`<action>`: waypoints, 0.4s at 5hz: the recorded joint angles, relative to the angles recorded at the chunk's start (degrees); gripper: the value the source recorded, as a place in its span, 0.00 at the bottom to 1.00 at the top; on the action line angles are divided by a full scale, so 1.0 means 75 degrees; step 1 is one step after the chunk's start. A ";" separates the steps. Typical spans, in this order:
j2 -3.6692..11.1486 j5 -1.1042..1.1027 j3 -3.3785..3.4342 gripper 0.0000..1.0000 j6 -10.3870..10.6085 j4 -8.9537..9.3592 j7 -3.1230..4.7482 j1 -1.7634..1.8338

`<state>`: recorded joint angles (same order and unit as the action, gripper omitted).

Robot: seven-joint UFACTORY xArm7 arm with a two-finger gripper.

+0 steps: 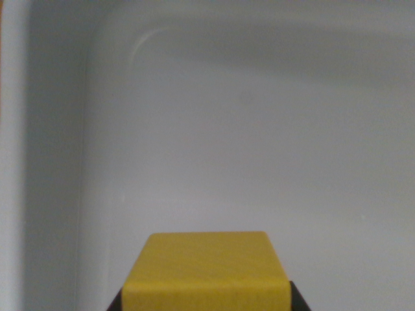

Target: Pick yellow cube

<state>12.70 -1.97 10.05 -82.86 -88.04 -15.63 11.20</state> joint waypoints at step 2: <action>-0.0099 0.0023 0.0009 1.00 -0.0307 -0.0210 0.0014 -0.0004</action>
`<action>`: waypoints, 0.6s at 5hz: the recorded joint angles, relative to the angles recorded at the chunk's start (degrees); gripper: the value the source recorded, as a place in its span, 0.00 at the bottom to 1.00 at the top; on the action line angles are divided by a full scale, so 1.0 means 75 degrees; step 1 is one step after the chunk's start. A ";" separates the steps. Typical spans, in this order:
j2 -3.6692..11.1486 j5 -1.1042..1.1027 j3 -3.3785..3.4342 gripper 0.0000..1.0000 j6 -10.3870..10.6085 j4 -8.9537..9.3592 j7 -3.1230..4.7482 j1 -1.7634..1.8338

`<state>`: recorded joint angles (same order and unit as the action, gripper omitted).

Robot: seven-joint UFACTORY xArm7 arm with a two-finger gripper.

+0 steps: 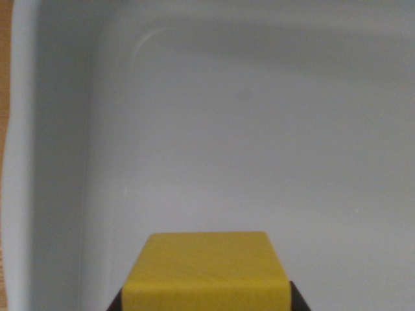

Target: Pick yellow cube

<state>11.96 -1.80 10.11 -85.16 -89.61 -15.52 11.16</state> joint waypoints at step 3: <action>-0.0171 0.0039 0.0016 1.00 -0.0531 -0.0363 0.0024 -0.0008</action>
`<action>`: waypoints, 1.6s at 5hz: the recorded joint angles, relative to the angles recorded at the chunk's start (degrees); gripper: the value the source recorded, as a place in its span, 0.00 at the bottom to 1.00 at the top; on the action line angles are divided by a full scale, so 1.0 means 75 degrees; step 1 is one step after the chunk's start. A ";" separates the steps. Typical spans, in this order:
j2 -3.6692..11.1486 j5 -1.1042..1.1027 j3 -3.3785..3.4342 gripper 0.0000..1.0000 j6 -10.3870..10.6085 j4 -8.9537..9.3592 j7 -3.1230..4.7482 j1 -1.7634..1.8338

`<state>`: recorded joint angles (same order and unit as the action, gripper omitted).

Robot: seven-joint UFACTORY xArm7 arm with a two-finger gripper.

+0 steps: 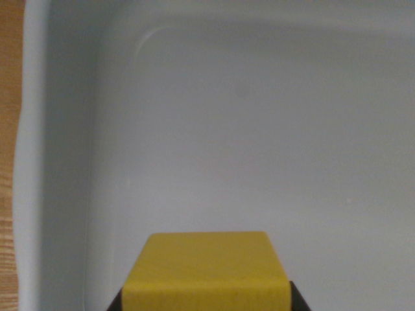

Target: Pick yellow cube

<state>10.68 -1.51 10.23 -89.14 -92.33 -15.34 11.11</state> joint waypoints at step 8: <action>-0.0220 0.0050 0.0020 1.00 -0.0683 -0.0467 0.0031 -0.0010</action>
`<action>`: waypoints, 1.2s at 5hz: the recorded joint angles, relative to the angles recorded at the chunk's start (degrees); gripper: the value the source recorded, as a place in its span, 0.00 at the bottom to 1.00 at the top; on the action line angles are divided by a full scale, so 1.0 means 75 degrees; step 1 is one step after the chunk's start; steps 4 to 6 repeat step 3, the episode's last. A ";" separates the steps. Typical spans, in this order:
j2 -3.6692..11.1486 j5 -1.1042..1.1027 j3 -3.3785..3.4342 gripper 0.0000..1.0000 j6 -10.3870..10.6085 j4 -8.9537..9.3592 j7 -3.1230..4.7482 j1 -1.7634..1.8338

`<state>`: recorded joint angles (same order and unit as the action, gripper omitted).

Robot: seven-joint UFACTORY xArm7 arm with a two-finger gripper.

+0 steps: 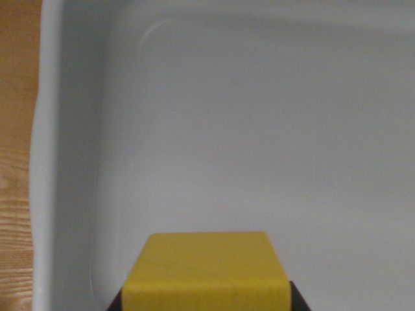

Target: Pick yellow cube

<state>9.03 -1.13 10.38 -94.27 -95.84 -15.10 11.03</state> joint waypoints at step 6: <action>-0.0021 0.0005 0.0002 1.00 -0.0067 -0.0046 0.0003 -0.0001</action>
